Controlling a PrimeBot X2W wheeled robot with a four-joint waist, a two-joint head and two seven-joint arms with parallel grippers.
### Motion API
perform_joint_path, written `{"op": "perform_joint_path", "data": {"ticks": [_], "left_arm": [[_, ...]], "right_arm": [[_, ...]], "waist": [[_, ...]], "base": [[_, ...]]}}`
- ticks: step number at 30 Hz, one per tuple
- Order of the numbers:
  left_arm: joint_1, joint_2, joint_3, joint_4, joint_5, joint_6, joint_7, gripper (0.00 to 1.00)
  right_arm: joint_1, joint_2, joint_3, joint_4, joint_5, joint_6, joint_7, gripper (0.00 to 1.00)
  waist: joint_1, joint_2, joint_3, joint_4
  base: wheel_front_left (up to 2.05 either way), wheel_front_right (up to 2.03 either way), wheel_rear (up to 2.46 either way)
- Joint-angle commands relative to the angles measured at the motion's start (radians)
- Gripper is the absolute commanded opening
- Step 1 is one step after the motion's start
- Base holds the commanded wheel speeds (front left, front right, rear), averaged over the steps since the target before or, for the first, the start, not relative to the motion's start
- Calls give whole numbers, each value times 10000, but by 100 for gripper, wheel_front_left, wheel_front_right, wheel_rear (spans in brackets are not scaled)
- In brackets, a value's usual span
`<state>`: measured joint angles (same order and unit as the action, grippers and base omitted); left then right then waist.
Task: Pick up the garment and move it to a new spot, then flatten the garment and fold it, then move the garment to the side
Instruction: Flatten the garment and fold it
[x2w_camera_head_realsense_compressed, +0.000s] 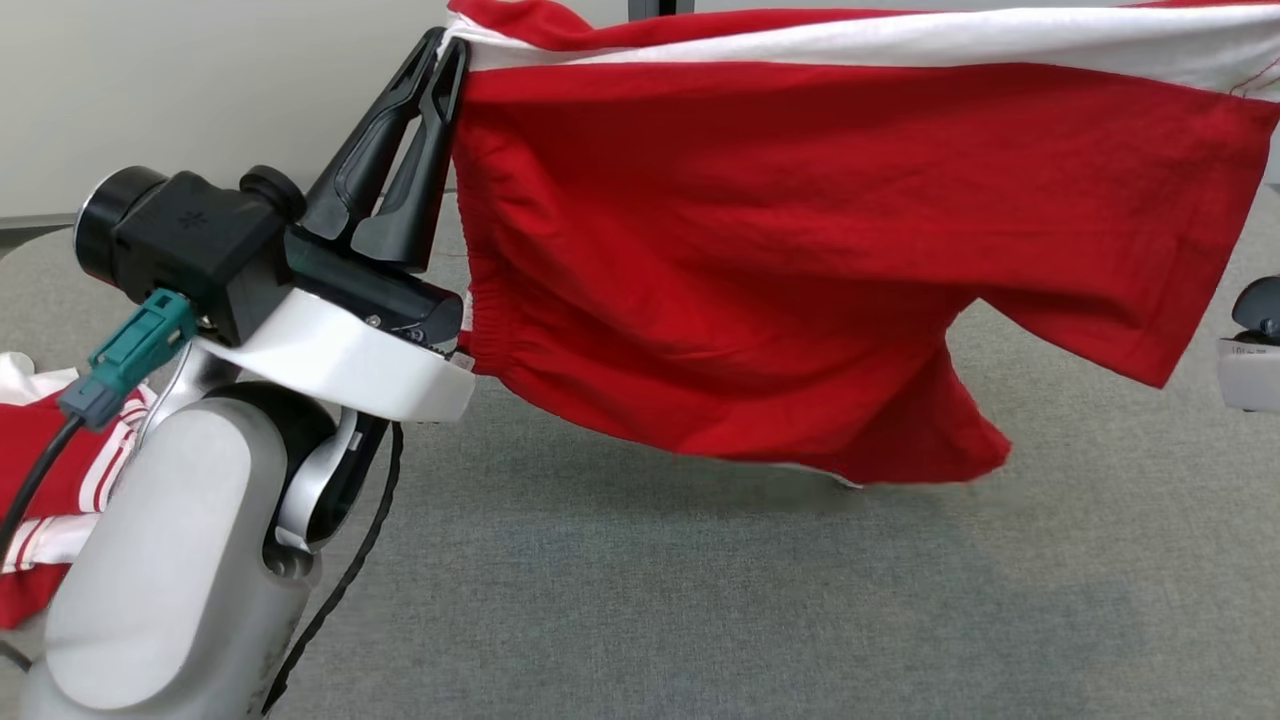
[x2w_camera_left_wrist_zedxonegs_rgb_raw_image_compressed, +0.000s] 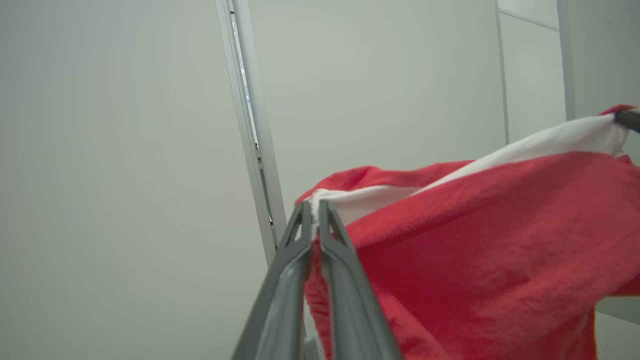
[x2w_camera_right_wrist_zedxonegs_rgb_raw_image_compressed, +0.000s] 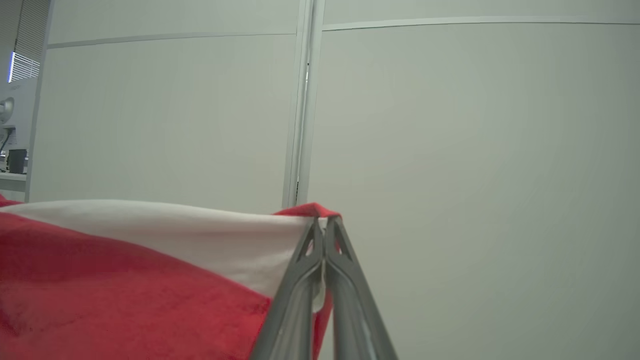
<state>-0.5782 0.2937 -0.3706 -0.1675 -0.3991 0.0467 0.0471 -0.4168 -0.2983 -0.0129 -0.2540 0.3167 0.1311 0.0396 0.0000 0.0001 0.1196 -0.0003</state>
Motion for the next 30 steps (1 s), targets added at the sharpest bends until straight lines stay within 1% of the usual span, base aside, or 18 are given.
{"op": "perform_joint_path", "data": {"ticks": [1, 5, 9, 12, 16, 20, 23, 25, 26, 30], "left_arm": [[-63, -10, 64, 1, -61, 63, 3, 0], [-429, -125, 75, 375, -304, -96, 30, 0], [-1009, -361, 204, 1353, -641, -335, -231, 0], [-2039, -580, 347, 2357, -750, -557, -608, 0], [-3458, -927, 536, 4046, -798, -780, -1317, 0], [-4781, -1198, 656, 5715, -715, -978, -2130, 0], [-5427, -1369, 652, 7085, -740, -1157, -2592, 0], [-5688, -1478, 565, 8040, -712, -1299, -2803, 0], [-5704, -1641, 560, 9040, -810, -1440, -2961, 0], [-5127, -1917, 552, 10795, -917, -1567, -3099, 0]], "right_arm": [[-132, -4, -37, 77, 58, -7, 51, 0], [-497, -126, 55, 497, 259, -7, 65, 0], [-1364, -371, 373, 1391, 478, -7, -133, 0], [-2462, -622, 725, 2178, 629, -8, -291, 0], [-4248, -632, 1414, 3502, 821, -10, -728, 0], [-6026, -396, 2189, 5003, 936, -8, -1453, 0], [-6919, -128, 2826, 6342, 1103, -8, -1961, 0], [-7233, 78, 3306, 7312, 1249, -8, -2190, 0], [-7360, 378, 3775, 8262, 1439, -7, -2374, 0], [-7000, 1005, 4650, 9944, 1919, -5, -2668, 0]], "waist": [[0, -1, 91, -17], [0, -1, 496, -45], [0, -1, 964, -86], [0, -1, 1351, -24], [0, -1, 1578, -84], [0, -1, 1670, -170], [0, -1, 1696, -212], [0, -1, 1703, -244], [0, -1, 1771, -283], [0, -1, 1909, -387]], "base": [[0, 0, 0], [0, 0, 0], [0, 0, 0], [0, 0, 0], [0, 0, 0], [0, 0, 0], [0, 0, 0], [0, 0, 0], [0, 0, 0], [0, 0, 0]]}}
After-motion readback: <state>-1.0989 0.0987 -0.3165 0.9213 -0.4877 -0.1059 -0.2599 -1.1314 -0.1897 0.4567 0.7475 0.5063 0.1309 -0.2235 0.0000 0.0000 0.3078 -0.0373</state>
